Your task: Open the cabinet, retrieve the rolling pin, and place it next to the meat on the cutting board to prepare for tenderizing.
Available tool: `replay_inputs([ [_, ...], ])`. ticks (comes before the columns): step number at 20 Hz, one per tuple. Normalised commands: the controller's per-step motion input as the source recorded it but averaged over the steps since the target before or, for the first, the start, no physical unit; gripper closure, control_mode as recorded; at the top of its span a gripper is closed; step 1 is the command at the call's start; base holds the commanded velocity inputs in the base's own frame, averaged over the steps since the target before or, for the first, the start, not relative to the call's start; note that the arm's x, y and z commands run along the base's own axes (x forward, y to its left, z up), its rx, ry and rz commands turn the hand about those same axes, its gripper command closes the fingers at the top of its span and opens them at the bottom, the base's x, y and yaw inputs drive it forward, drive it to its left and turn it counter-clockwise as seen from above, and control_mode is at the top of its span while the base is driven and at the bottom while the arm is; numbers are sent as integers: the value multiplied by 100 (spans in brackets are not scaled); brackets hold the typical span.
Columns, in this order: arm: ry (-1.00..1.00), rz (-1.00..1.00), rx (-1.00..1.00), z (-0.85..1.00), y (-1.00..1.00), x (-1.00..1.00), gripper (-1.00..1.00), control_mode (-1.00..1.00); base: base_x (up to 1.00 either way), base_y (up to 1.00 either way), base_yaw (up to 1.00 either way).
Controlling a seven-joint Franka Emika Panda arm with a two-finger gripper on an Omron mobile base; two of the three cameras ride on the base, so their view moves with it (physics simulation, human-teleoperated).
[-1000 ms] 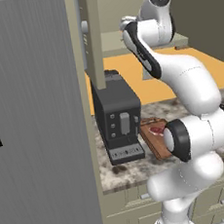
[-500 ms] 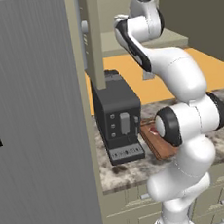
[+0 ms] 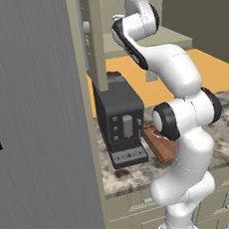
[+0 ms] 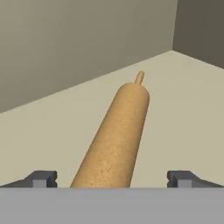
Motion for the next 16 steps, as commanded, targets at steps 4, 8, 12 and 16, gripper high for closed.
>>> replay_inputs([
  [4,4,-6,1,-19,0,-3,-100,-100,0,0,0],
  [8,0,-5,3,-29,0,-10,100,-100,0,0,0],
  [12,-1,-4,5,-34,0,-15,100,-100,0,0,0],
  [16,-21,-3,13,-42,0,-60,100,-100,0,0,0],
])
